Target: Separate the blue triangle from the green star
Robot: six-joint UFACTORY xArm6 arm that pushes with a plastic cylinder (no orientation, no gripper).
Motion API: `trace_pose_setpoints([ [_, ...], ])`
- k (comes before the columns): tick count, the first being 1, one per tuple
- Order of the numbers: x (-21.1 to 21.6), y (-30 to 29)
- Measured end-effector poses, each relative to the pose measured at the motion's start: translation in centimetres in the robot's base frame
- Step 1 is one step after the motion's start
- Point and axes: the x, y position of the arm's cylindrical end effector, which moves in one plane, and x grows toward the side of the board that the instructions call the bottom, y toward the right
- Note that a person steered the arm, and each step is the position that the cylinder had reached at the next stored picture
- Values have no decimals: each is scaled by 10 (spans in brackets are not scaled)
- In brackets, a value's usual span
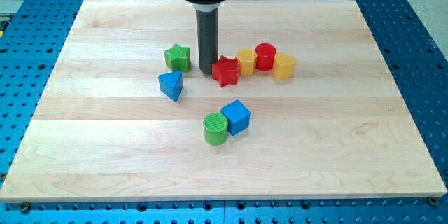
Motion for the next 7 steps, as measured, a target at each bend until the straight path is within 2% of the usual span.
trace_pose_setpoints([
  [2,10,0],
  [4,37,8],
  [6,39,4],
  [7,37,28],
])
